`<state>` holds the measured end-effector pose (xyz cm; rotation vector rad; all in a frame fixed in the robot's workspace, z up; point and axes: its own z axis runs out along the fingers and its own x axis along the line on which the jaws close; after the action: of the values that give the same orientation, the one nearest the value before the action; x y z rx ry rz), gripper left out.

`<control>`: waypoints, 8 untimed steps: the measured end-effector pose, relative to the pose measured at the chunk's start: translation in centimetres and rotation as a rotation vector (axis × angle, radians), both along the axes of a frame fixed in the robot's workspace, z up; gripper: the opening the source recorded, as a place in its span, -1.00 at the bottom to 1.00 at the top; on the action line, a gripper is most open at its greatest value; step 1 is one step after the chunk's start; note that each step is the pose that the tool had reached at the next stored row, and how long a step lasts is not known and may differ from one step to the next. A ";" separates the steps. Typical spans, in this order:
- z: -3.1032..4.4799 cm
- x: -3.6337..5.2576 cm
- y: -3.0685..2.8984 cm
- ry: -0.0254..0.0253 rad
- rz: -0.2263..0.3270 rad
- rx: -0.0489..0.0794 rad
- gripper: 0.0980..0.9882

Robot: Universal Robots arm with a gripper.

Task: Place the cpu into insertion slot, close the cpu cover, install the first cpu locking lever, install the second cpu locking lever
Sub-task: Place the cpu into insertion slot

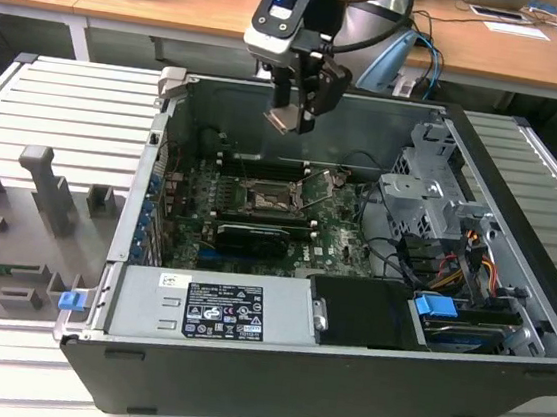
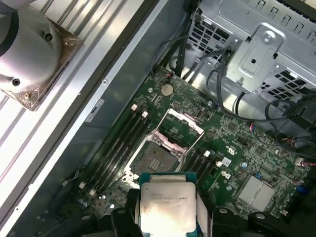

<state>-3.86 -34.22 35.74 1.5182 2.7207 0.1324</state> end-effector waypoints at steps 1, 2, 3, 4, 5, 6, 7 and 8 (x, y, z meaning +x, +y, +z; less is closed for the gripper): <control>-0.03 0.00 0.00 0.0001 -0.021 0.000 0.00; -0.06 0.00 0.00 0.0001 -0.044 0.000 0.00; -0.10 0.00 0.00 0.0001 -0.068 0.000 0.00; -0.14 0.00 0.00 0.0001 -0.092 0.000 0.00; -0.17 0.00 0.00 0.0001 -0.109 0.000 0.00; -0.20 0.00 0.00 0.0001 -0.123 0.000 0.00; -0.22 0.00 0.00 0.0001 -0.137 0.000 0.00; -0.23 0.00 0.00 0.0001 -0.152 0.000 0.00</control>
<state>-3.86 -34.22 35.50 1.7171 2.5923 0.1287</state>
